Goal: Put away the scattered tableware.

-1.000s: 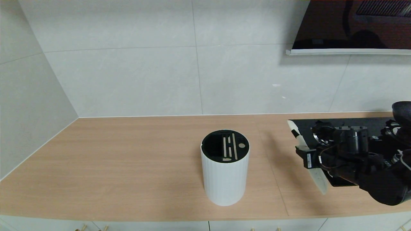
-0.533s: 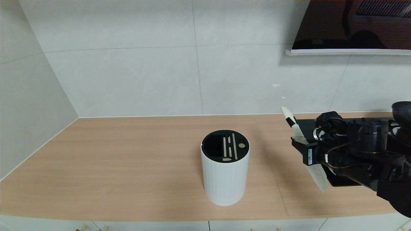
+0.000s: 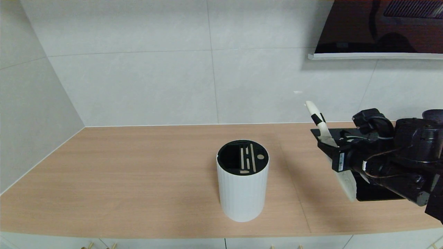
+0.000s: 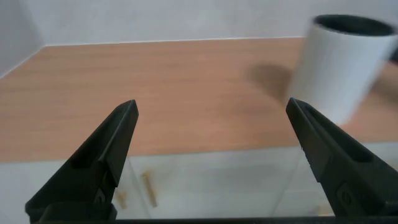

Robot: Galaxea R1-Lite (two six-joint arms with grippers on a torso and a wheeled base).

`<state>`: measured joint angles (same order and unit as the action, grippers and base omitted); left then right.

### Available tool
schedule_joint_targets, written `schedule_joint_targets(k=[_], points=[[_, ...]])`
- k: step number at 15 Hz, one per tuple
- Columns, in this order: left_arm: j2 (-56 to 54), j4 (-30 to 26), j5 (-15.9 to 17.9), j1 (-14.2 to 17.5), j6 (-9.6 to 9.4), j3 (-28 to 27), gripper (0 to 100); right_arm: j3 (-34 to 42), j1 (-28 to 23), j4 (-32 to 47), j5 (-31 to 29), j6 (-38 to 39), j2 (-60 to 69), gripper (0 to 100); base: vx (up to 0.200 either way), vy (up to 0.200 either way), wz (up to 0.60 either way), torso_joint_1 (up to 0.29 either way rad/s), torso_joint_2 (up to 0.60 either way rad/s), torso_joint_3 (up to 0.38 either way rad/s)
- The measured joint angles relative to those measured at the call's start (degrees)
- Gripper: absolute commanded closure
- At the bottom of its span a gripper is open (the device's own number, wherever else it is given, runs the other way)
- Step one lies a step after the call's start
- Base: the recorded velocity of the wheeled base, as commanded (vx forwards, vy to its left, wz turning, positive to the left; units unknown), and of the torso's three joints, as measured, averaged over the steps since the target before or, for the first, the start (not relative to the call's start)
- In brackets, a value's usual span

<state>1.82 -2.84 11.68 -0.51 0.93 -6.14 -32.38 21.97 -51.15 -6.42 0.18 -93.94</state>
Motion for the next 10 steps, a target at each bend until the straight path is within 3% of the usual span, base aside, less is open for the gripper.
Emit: schedule_joint_targets(k=[6,8,10], points=[[22.02,-1.51,10.63,-1.57,0.33,-15.59,0,-0.11,0.33,-0.05,0.00,0.79,2.05,100,0.000,0.000,0.00,0.000,0.00,0.000],[32.33,0.71,14.86,-2.43,0.22,-21.31,0,-0.22,0.33,-0.02,-0.04,0.88,2.11,100,0.000,0.000,0.00,0.000,0.00,0.000],[43.19,6.56,17.25,-4.91,0.41,-26.21,0,-0.39,0.33,0.00,-0.06,1.51,2.07,100,0.000,0.000,0.00,0.000,0.00,0.000]])
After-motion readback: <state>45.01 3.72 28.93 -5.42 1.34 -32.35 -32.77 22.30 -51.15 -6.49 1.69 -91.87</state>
